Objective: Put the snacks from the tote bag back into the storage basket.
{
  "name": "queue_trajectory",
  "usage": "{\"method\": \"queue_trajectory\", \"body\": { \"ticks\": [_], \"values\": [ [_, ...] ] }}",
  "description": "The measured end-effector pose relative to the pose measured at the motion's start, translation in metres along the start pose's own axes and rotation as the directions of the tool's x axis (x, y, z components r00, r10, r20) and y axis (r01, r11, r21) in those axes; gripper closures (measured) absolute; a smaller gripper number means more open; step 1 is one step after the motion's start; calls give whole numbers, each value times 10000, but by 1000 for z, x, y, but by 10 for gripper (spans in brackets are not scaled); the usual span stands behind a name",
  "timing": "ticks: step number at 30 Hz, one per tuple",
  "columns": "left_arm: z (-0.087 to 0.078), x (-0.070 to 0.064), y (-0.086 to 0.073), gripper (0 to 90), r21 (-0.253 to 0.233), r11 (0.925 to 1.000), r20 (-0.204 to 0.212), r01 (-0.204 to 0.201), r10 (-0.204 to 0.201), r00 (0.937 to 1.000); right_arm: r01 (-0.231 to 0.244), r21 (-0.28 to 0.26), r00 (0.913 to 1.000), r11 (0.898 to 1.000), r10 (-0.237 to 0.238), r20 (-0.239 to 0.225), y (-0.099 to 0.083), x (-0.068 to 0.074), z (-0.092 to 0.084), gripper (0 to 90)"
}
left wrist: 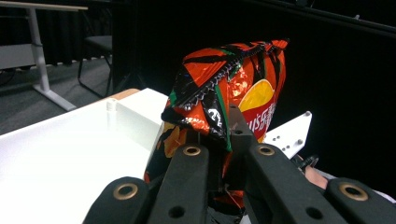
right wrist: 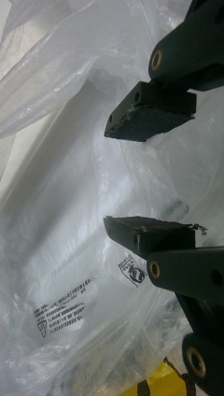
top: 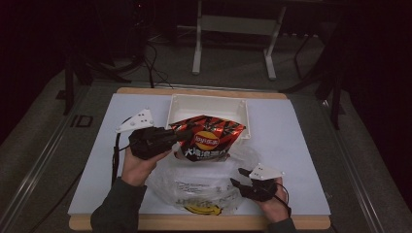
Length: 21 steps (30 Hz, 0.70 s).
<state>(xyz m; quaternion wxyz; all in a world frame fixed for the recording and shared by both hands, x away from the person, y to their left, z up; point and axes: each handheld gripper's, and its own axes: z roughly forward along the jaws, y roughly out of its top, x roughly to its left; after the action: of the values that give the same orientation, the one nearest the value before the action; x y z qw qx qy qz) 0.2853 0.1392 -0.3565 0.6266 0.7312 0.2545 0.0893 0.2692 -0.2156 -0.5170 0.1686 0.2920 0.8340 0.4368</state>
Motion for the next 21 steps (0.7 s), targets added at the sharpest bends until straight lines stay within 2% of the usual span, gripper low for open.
{"method": "queue_trajectory", "body": {
  "ticks": [21],
  "values": [
    [6,8,16,890,-51,9998,-246,-204,203,9995,11,8,10000,10000,-10,-12,0,0,0,496]
  ]
}}
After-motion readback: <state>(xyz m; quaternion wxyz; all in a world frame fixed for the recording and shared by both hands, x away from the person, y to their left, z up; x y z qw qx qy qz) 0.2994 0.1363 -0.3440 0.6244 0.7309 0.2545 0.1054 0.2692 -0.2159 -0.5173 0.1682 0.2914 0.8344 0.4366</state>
